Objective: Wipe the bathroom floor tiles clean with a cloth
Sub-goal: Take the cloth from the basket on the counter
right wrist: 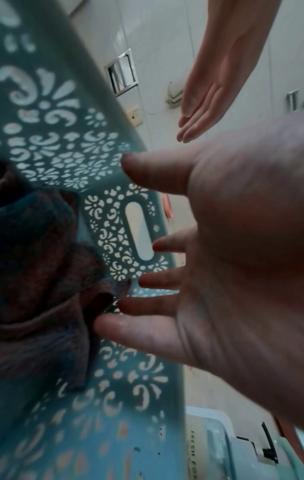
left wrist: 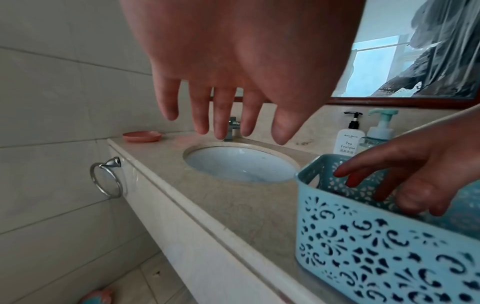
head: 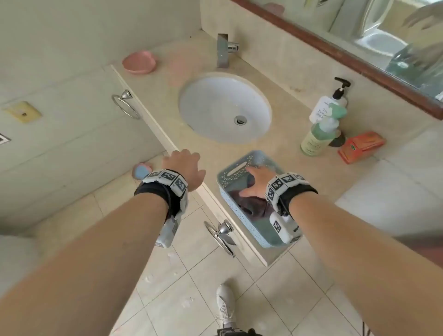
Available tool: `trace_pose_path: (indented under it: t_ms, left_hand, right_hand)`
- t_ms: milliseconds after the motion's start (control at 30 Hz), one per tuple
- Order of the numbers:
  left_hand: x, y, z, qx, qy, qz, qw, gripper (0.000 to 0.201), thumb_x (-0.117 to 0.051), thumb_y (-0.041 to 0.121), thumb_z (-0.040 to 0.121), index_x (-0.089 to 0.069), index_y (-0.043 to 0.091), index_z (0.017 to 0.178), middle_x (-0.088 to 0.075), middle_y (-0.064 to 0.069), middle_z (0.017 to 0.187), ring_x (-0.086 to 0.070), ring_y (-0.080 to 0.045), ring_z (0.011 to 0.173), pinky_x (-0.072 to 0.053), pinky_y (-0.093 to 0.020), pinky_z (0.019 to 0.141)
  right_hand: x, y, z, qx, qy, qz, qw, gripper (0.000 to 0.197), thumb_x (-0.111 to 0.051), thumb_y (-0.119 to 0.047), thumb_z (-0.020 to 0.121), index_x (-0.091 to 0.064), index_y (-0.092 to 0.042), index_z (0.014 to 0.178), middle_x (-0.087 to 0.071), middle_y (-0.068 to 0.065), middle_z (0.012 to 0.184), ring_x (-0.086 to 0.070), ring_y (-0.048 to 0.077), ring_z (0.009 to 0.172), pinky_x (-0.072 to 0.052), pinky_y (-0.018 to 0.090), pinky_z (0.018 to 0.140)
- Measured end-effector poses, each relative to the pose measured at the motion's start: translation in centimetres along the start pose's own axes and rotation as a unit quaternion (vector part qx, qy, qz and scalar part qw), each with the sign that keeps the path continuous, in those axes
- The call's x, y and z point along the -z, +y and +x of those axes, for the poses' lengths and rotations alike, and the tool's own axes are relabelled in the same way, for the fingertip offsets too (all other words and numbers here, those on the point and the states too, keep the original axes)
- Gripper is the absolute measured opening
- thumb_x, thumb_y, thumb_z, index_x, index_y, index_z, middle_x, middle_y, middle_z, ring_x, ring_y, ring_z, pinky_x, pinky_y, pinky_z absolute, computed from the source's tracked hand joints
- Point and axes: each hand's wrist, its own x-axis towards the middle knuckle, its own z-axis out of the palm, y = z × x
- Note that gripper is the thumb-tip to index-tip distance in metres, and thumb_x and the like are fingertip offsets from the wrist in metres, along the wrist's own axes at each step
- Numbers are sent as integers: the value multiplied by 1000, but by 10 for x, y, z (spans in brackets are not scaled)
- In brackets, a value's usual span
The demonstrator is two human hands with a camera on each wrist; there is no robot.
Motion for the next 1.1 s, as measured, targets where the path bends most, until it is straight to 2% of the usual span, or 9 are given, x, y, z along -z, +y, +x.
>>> trace_pose_path:
  t_ms: [100,233,433,567,833,933,1000,1033,1100]
  left_hand:
    - [-8,-3,2,20,-15,8,1000,48,-44,43,99,-44,22,142,-49,-5,138,-46,-27,126,-39,-41,95]
    - [-22,-6,8,22,-38,16,999,48,-41,44,99,-44,22,142,-49,-4,138,-44,-27,128,-35,-42,98]
    - [-37,-13,17,36,-56,-15,998,49,-43,44,98,-44,22,142,-49,-5,138,-43,-29,128,-39,-41,98]
    - [-42,-19,20,42,-58,-22,997,48,-44,44,98,-46,21,140,-51,-6,134,-46,-29,124,-40,-41,97]
    - [-46,-27,21,43,-69,-15,997,46,-44,44,98,-48,18,136,-54,-5,129,-48,-29,121,-42,-40,93]
    - [-45,-30,22,45,-68,-15,997,47,-44,44,98,-48,19,137,-54,-4,130,-48,-28,121,-42,-41,94]
    - [-45,-32,21,49,-66,-13,997,46,-43,43,98,-47,19,137,-54,-3,128,-48,-27,121,-42,-40,93]
    - [-45,-32,21,51,-63,-12,997,45,-43,43,98,-48,20,137,-55,-3,127,-48,-27,121,-42,-40,93]
    - [-43,-34,19,55,-61,-11,997,44,-43,43,98,-48,20,136,-57,-3,124,-48,-27,121,-42,-40,93]
  right_hand:
    - [-7,2,7,-8,-32,6,999,108,-71,-64,71,-13,-28,154,-25,6,157,-34,33,139,-33,49,112]
    - [-15,0,20,-16,-71,-38,997,114,-74,-69,64,-13,-32,153,-26,8,156,-37,37,136,-36,53,109]
    - [-22,-3,31,-25,-106,-92,990,124,-81,-65,59,-6,-32,153,-11,12,160,-27,40,141,-33,57,110]
    - [-20,-4,38,-15,-90,-133,987,124,-85,-62,52,-14,-29,149,-20,14,154,-39,43,133,-41,57,102]
    - [-20,-5,41,-4,-84,-121,989,95,-80,-35,73,-21,-28,148,-33,17,143,-52,41,119,-48,47,96]
    - [-21,-6,42,3,-74,-91,993,75,-72,-21,81,-30,-27,144,-47,13,124,-59,34,100,-50,39,84]
    - [-20,-6,41,9,-67,-76,995,67,-67,-14,85,-33,-25,142,-52,8,107,-56,28,86,-46,34,74]
    - [-19,-6,40,10,-65,-72,995,65,-66,-11,86,-34,-24,141,-55,9,104,-54,27,83,-43,33,72]
    - [-13,-7,36,15,-62,-66,996,63,-63,-8,88,-34,-23,142,-59,12,113,-55,27,85,-43,32,72]
